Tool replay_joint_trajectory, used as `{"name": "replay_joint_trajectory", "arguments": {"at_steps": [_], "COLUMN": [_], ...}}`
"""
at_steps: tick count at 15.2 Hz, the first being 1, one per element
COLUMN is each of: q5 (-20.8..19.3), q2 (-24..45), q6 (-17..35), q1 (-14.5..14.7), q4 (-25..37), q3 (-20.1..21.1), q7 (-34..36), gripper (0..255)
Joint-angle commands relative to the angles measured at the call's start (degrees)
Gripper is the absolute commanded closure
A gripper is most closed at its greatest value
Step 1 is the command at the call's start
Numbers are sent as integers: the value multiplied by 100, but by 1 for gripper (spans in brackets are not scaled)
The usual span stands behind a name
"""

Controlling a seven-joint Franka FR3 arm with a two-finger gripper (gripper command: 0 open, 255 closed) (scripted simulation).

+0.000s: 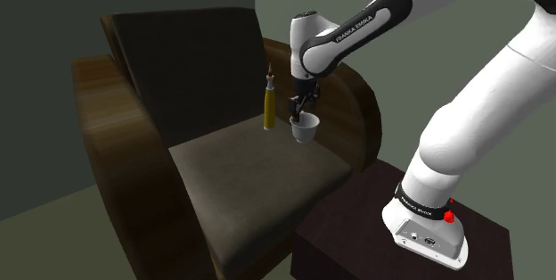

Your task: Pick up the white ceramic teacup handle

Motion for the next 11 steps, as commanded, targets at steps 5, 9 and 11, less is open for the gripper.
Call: {"name": "replay_joint_trajectory", "arguments": {"at_steps": [5, 9, 11], "q5": [-301, -410, -460], "q2": [864, 1128, 1238], "q6": [803, 1147, 1281], "q1": [-111, -138, -149], "q4": [3, -84, -112], "q3": [38, 43, 44], "q7": [277, 388, 437], "gripper": [0, 0, 0]}}
